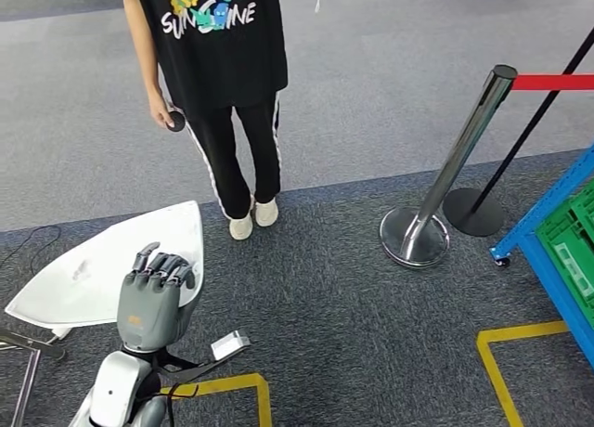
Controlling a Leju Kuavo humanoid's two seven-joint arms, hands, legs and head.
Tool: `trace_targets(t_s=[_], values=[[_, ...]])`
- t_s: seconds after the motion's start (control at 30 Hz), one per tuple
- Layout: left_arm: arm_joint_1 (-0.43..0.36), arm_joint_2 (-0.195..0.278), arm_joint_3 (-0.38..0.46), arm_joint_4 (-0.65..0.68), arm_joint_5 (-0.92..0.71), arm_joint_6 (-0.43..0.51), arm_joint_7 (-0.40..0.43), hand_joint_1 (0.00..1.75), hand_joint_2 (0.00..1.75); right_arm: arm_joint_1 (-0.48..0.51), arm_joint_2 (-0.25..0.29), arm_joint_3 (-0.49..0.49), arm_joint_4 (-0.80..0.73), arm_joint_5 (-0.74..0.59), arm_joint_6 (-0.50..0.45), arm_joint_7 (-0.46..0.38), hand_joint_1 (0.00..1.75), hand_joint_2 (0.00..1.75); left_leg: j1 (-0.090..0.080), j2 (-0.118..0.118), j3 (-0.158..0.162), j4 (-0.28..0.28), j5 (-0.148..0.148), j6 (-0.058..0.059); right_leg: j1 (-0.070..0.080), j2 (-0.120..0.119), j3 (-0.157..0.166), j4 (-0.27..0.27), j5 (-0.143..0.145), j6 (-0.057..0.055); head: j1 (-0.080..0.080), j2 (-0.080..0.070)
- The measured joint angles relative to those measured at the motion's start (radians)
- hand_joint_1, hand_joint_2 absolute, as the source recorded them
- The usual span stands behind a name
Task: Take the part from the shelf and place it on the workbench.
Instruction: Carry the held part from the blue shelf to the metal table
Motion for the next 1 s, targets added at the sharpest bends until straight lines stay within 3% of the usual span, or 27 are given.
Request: trace_targets(t_s=[0.07, 0.1, 0.13, 0.17, 0.23, 0.3, 0.33, 0.4, 0.43, 0.5, 0.57, 0.63, 0.67, 0.7, 0.73, 0.77, 0.8, 0.87, 0.93, 1.0], values=[[0.0, 0.003, 0.0, 0.0, 0.006, 0.0, -0.004, 1.75, 1.75, 0.002, 0.001, -0.002, 0.0, -0.003, -0.002, -0.004, 0.0, 0.0, -0.006, 0.061, -0.027, 0.053, -0.033, -0.005, 0.002, -0.029, 0.003, -0.006, 0.003, -0.013, -0.005, 0.0], [-0.001, 0.005, 0.0, 0.0, 0.01, 0.0, -0.007, 1.75, 1.75, 0.003, 0.001, -0.003, 0.0, -0.004, -0.003, -0.006, 0.0, 0.0, -0.01, 0.099, -0.053, 0.109, -0.064, -0.005, 0.006, -0.044, 0.004, -0.007, 0.003, -0.017, -0.008, 0.0], [-0.001, 0.006, 0.0, 0.0, 0.016, 0.0, -0.009, 1.75, 1.75, 0.005, 0.001, -0.005, 0.0, -0.006, -0.004, -0.007, 0.0, 0.0, -0.011, 0.121, -0.085, 0.176, -0.097, -0.006, 0.01, -0.06, 0.004, -0.008, 0.003, -0.021, -0.01, 0.0], [0.0, 0.008, 0.0, 0.0, 0.022, 0.0, -0.012, 1.75, 1.75, 0.007, 0.001, -0.007, 0.0, -0.007, -0.006, -0.008, 0.0, 0.0, -0.011, 0.129, -0.112, 0.235, -0.121, -0.005, 0.013, -0.077, 0.003, -0.008, 0.002, -0.024, -0.01, 0.0], [0.004, 0.013, 0.0, 0.001, 0.029, 0.0, -0.015, 1.75, 1.75, 0.009, 0.001, -0.01, 0.0, -0.008, -0.009, -0.009, 0.0, 0.0, -0.012, 0.132, -0.124, 0.271, -0.121, -0.001, 0.019, -0.107, 0.003, -0.008, 0.0, -0.027, -0.01, 0.0], [0.006, 0.018, 0.0, 0.001, 0.033, 0.0, -0.017, 1.75, 1.75, 0.009, 0.001, -0.012, 0.0, -0.008, -0.01, -0.01, 0.0, 0.0, -0.02, 0.152, -0.062, 0.169, -0.065, 0.01, 0.022, -0.133, 0.006, -0.008, -0.001, -0.028, -0.01, 0.0], [0.006, 0.02, 0.0, 0.001, 0.033, 0.0, -0.017, 1.75, 1.75, 0.009, 0.001, -0.013, 0.0, -0.008, -0.01, -0.01, 0.0, 0.0, -0.028, 0.181, -0.024, 0.102, -0.043, 0.016, 0.024, -0.144, 0.007, -0.007, -0.003, -0.026, -0.01, 0.0], [0.004, 0.022, 0.0, 0.001, 0.035, 0.0, -0.019, 1.75, 1.75, 0.01, 0.002, -0.014, 0.0, -0.008, -0.01, -0.011, 0.0, 0.0, -0.042, 0.223, 0.024, 0.013, -0.022, 0.029, 0.029, -0.165, 0.01, -0.006, -0.006, -0.019, -0.009, 0.0], [0.005, 0.023, 0.0, 0.001, 0.037, 0.0, -0.02, 1.75, 1.75, 0.01, 0.002, -0.014, 0.0, -0.008, -0.01, -0.012, 0.0, 0.0, -0.046, 0.227, 0.027, 0.001, -0.023, 0.033, 0.032, -0.175, 0.012, -0.007, -0.007, -0.015, -0.009, 0.0], [0.01, 0.027, 0.0, 0.001, 0.042, 0.0, -0.021, 1.75, 1.75, 0.009, 0.002, -0.015, 0.0, -0.009, -0.011, -0.012, 0.0, 0.0, -0.044, 0.202, 0.027, -0.006, -0.018, 0.044, 0.032, -0.187, 0.017, -0.011, -0.01, -0.006, -0.009, 0.0], [0.012, 0.03, 0.001, 0.001, 0.046, 0.0, -0.022, 1.75, 1.75, 0.008, 0.002, -0.017, 0.0, -0.01, -0.012, -0.013, 0.0, 0.0, -0.037, 0.177, 0.03, -0.014, -0.012, 0.055, 0.029, -0.147, 0.004, 0.027, -0.038, 0.005, -0.006, 0.0], [0.011, 0.031, 0.001, 0.0, 0.048, -0.001, -0.023, 1.75, 1.75, 0.007, 0.002, -0.017, 0.0, -0.011, -0.01, -0.014, 0.0, 0.0, -0.033, 0.154, 0.03, -0.016, -0.01, 0.062, 0.027, -0.095, -0.046, 0.139, -0.097, 0.011, -0.002, 0.0], [0.012, 0.031, 0.001, 0.0, 0.05, -0.003, -0.024, 1.75, 1.75, 0.007, 0.002, -0.017, 0.0, -0.011, -0.008, -0.013, 0.0, 0.0, -0.032, 0.141, 0.029, -0.016, -0.009, 0.064, 0.027, -0.085, -0.078, 0.205, -0.124, 0.012, -0.001, 0.0], [0.014, 0.032, 0.001, 0.001, 0.051, -0.005, -0.024, 1.75, 1.75, 0.007, 0.002, -0.017, 0.0, -0.011, -0.006, -0.012, 0.0, 0.0, -0.032, 0.128, 0.029, -0.016, -0.009, 0.064, 0.027, -0.08, -0.101, 0.25, -0.136, 0.013, 0.0, 0.0], [0.015, 0.033, 0.001, 0.001, 0.052, -0.006, -0.025, 1.75, 1.75, 0.006, 0.002, -0.018, 0.0, -0.011, -0.005, -0.012, 0.0, 0.0, -0.032, 0.113, 0.029, -0.015, -0.009, 0.064, 0.026, -0.078, -0.109, 0.261, -0.129, 0.013, 0.0, 0.0], [0.016, 0.035, 0.001, 0.001, 0.053, -0.007, -0.025, 1.75, 1.75, 0.006, 0.002, -0.018, 0.0, -0.01, -0.004, -0.011, 0.0, 0.0, -0.031, 0.097, 0.03, -0.015, -0.008, 0.062, 0.025, -0.074, -0.099, 0.235, -0.104, 0.013, -0.001, 0.0], [0.017, 0.035, 0.001, 0.001, 0.054, -0.007, -0.025, 1.75, 1.75, 0.006, 0.002, -0.018, 0.0, -0.01, -0.003, -0.011, 0.0, 0.0, -0.029, 0.081, 0.03, -0.013, -0.008, 0.06, 0.022, -0.063, -0.071, 0.173, -0.066, 0.015, 0.0, 0.0], [0.019, 0.037, 0.001, 0.001, 0.054, -0.007, -0.025, 1.75, 1.75, 0.005, 0.002, -0.018, 0.001, -0.01, -0.001, -0.011, 0.0, 0.0, -0.027, 0.054, 0.027, -0.006, -0.008, 0.051, 0.011, -0.011, -0.01, 0.046, -0.016, 0.018, -0.001, 0.0], [0.021, 0.038, 0.001, 0.001, 0.054, -0.007, -0.025, 1.75, 1.75, 0.005, 0.004, -0.018, 0.002, -0.011, 0.001, -0.01, 0.0, 0.0, -0.026, 0.031, 0.017, -0.001, -0.004, 0.039, 0.007, 0.021, 0.014, -0.002, -0.01, 0.013, -0.002, 0.0], [0.029, 0.04, 0.001, 0.001, 0.055, -0.006, -0.025, 1.75, 1.75, 0.005, 0.005, -0.018, 0.002, -0.011, 0.002, -0.009, 0.0, 0.0, -0.021, 0.012, 0.009, -0.004, 0.003, 0.027, 0.01, 0.005, 0.016, -0.005, -0.007, 0.0, -0.002, 0.0]])
